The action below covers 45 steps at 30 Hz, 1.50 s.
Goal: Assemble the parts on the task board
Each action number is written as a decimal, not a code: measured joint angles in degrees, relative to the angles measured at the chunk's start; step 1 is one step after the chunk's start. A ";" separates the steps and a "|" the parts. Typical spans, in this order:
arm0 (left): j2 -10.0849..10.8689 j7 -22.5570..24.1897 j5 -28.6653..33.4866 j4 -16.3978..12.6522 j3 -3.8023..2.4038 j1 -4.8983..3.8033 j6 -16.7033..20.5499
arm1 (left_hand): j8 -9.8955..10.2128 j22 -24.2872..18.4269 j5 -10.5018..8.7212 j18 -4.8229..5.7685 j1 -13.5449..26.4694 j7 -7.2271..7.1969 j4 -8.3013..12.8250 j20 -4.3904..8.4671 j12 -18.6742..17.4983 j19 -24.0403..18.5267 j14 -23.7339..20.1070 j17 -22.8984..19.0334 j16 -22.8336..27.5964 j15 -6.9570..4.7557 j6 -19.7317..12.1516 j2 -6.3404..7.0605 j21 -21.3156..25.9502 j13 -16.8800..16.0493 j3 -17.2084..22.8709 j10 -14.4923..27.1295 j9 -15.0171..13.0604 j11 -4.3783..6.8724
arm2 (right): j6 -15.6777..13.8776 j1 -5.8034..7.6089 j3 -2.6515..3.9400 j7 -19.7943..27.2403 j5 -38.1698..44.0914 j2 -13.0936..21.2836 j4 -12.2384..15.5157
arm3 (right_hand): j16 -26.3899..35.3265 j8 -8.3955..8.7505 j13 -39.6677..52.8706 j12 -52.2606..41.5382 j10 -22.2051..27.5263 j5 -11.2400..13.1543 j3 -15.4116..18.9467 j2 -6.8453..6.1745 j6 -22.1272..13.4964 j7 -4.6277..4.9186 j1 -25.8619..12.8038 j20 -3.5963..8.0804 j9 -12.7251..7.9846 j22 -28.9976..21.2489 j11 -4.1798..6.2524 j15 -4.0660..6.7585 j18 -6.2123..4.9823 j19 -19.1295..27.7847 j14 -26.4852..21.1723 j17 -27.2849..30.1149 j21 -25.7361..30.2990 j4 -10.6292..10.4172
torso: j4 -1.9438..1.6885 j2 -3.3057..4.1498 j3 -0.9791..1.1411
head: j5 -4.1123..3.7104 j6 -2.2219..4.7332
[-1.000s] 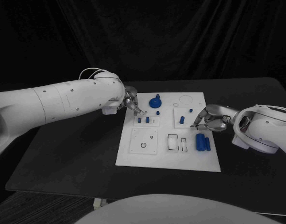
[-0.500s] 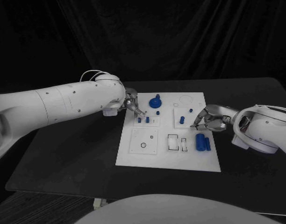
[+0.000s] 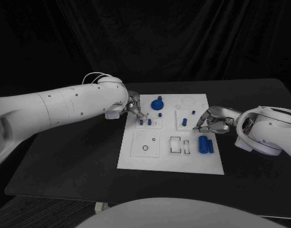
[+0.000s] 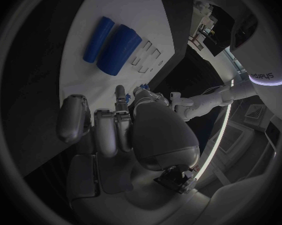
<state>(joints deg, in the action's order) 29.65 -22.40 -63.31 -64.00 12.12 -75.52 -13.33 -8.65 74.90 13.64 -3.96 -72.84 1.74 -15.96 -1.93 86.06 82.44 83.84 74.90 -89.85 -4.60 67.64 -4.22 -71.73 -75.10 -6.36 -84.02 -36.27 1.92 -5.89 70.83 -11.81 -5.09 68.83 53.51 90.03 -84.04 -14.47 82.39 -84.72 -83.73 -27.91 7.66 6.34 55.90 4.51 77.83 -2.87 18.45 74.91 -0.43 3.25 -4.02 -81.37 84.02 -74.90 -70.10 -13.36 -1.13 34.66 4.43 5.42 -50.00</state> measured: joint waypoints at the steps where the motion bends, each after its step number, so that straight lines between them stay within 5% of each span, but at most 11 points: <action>1: -0.04 -0.01 0.00 0.03 0.00 0.05 -0.07 | 0.00 0.00 0.12 0.00 -0.07 0.00 0.00 0.00 0.00 0.00 0.00 0.00 0.00 0.00 0.00 0.07 0.00 0.00 0.00 0.00 0.00 0.00 | 0.01 0.00 0.00 0.00 0.00 0.00 0.00 | 0.00 0.00 0.00 0.00 0.00 0.00 0.00 0.00 0.00 0.00 0.00 0.00 0.00 0.00 0.00 0.00 0.01 0.00 0.00 0.00 0.00 0.00 | 0.01 0.00 0.00 | -0.01 0.00; 14: -0.25 -0.47 -0.01 0.47 0.02 0.73 -1.09 | 0.22 0.00 1.17 0.00 -0.76 0.06 0.11 0.00 -0.03 0.00 0.00 0.00 0.00 0.00 -0.46 0.13 0.20 0.04 0.58 0.01 -0.13 -0.01 | 0.12 0.00 0.00 0.00 0.00 0.11 0.00 | 0.00 0.00 0.00 -0.11 0.17 0.00 0.00 0.00 0.00 0.00 0.00 0.00 0.00 0.00 0.15 -0.03 0.00 0.00 -0.01 0.00 0.24 0.00 | -0.01 -0.01 0.01 | 0.16 0.00; 25: -0.38 -0.32 0.02 0.57 -0.06 0.96 -1.19 | 0.45 0.00 5.73 -0.01 -3.05 -0.01 1.04 0.00 -0.25 0.00 0.00 0.00 0.00 0.01 -0.80 0.56 0.20 0.03 2.46 0.20 -0.61 -0.20 | 0.16 0.00 -0.01 0.01 0.00 0.16 0.05 | 0.00 0.00 -0.01 -0.09 0.19 0.00 0.00 0.00 0.00 0.00 0.00 0.00 0.00 -0.01 0.13 -0.11 0.00 0.00 -0.08 0.00 0.24 0.00 | -0.02 -0.01 0.00 | 0.27 0.00; 36: -0.34 0.29 0.02 0.24 -0.07 1.05 -0.60 | 0.88 0.00 9.66 0.00 -6.91 -0.08 2.92 0.21 -0.83 -0.21 0.01 0.00 0.00 0.02 -1.49 2.96 0.66 0.04 7.38 -0.03 -1.17 0.01 | 0.20 0.00 -0.01 0.01 0.00 0.15 0.02 | -0.01 0.00 0.00 0.06 0.25 0.00 0.00 0.00 0.00 0.00 0.00 0.00 0.00 0.04 0.04 -0.16 0.00 0.00 0.00 0.00 0.24 0.00 | -0.02 -0.02 0.00 | 0.28 0.00; 45: -0.10 0.47 0.01 -0.13 -0.05 1.12 -0.09 | 0.74 0.00 12.29 0.00 -9.52 -0.09 0.38 0.32 -1.38 -0.09 0.24 0.00 0.00 0.00 -1.74 5.60 0.65 0.09 10.08 -0.01 -2.35 0.00 | 0.24 -0.01 -0.01 0.00 0.00 0.04 0.00 | 0.04 0.00 0.00 0.04 0.23 0.00 0.00 0.00 0.00 0.00 0.00 0.00 0.00 0.03 0.00 -0.15 0.00 0.00 0.07 0.00 0.57 0.00 | -0.02 -0.01 0.01 | 0.24 0.00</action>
<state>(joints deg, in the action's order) 29.56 -21.93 -63.31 -64.13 12.07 -74.39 -13.42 -7.90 74.90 25.93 -3.95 -82.36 1.66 -15.57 -1.61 84.68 82.35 84.08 74.90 -89.85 -4.60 65.90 1.38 -71.07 -75.01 3.72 -84.03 -38.62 1.92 -5.65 70.83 -11.82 -5.09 68.83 53.55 90.03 -84.00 -14.47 82.39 -84.68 -83.51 -27.91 7.66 6.34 55.90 4.51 77.83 -2.87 18.45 74.94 -0.43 3.10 -4.02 -81.37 84.09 -74.90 -69.53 -13.36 -1.14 34.65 4.43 5.66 -50.00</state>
